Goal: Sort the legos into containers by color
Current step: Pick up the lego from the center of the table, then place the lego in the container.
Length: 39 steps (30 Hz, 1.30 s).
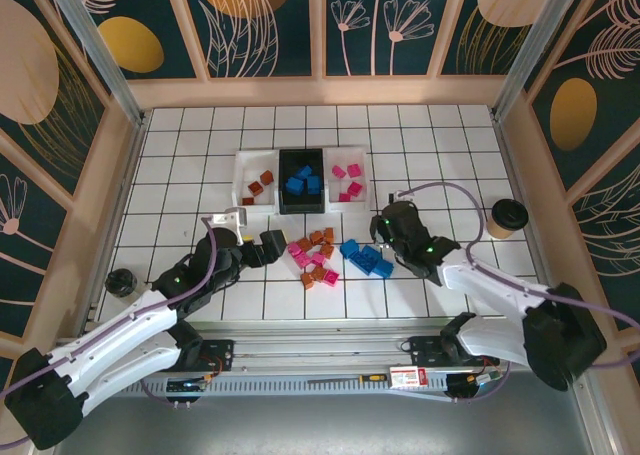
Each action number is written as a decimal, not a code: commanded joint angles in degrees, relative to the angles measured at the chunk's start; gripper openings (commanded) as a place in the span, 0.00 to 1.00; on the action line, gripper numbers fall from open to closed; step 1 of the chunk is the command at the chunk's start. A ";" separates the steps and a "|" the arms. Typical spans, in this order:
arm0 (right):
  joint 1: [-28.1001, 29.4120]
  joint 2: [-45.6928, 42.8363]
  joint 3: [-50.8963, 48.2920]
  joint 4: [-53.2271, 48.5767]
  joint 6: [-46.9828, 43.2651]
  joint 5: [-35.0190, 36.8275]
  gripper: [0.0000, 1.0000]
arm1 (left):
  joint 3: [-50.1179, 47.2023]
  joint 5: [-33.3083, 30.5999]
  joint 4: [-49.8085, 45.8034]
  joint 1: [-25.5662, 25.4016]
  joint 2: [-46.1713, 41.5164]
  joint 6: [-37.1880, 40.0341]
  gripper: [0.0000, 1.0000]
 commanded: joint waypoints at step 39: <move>4.71 33.60 30.79 9.04 -4.55 -4.01 0.63 | -2.19 3.69 3.67 -12.15 11.84 -0.71 0.84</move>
